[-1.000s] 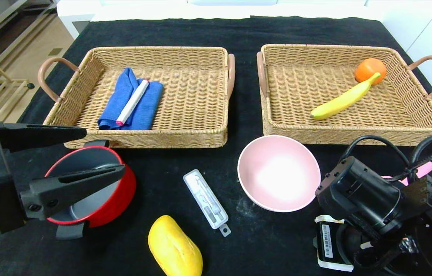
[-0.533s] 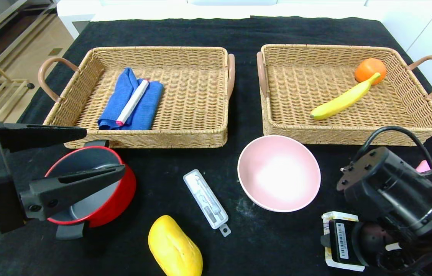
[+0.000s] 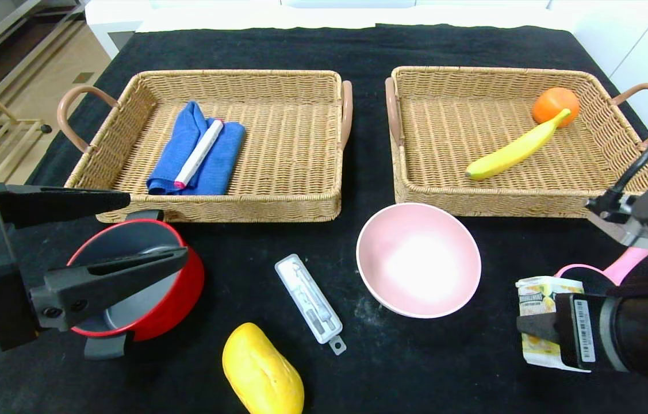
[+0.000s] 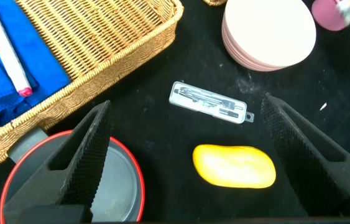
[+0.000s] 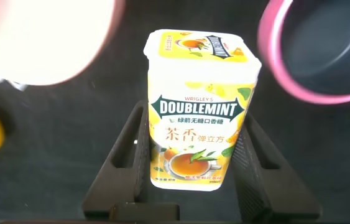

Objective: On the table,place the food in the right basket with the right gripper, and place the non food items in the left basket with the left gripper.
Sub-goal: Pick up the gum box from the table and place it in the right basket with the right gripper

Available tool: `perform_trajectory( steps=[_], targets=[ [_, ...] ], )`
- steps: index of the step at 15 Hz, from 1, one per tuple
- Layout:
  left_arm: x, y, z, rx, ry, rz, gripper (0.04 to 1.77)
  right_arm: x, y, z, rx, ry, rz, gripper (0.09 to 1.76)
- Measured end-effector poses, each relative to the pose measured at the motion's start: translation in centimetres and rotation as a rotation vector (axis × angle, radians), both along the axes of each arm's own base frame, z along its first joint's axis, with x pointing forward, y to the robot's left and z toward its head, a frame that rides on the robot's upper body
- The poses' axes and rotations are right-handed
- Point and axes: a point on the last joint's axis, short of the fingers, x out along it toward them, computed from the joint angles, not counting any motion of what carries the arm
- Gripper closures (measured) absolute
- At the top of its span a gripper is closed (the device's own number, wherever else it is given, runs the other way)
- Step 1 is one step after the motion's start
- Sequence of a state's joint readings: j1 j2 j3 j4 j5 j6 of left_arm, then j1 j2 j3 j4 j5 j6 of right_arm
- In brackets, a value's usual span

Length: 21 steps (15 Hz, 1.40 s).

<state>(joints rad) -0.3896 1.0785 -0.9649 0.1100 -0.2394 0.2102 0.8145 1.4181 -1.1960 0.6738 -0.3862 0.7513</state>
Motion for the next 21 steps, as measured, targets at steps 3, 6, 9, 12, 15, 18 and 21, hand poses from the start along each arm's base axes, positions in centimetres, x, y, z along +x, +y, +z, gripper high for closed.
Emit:
perform_trajectory(
  steps=[3,6,9,12,15,18,21],
  targets=[
    [-0.1,0.0,0.0,0.000,-0.002,0.000,0.09,0.2,-1.0,1.9,0.014,-0.070,0.004,1.04],
    [-0.2,0.1,0.1,-0.002,-0.006,0.000,0.09,1.2,-2.3,3.8,0.018,-0.152,-0.029,1.04],
    [-0.4,0.2,0.2,-0.005,-0.012,0.000,0.09,3.2,-3.7,5.6,0.016,-0.292,-0.074,1.04],
    [-0.5,0.2,0.2,-0.006,-0.016,0.001,0.09,5.0,-5.2,6.7,0.008,-0.397,-0.111,1.04],
    [-0.5,0.2,0.3,-0.008,-0.018,0.000,0.09,7.2,-6.6,7.2,-0.014,-0.480,-0.175,1.04],
    [-0.6,0.3,0.3,-0.008,-0.020,-0.001,0.09,9.5,-8.0,7.3,-0.064,-0.544,-0.232,1.04],
    [-0.7,0.3,0.3,-0.010,-0.022,0.000,0.09,11.7,-9.3,7.4,-0.099,-0.592,-0.286,1.04]
  ],
)
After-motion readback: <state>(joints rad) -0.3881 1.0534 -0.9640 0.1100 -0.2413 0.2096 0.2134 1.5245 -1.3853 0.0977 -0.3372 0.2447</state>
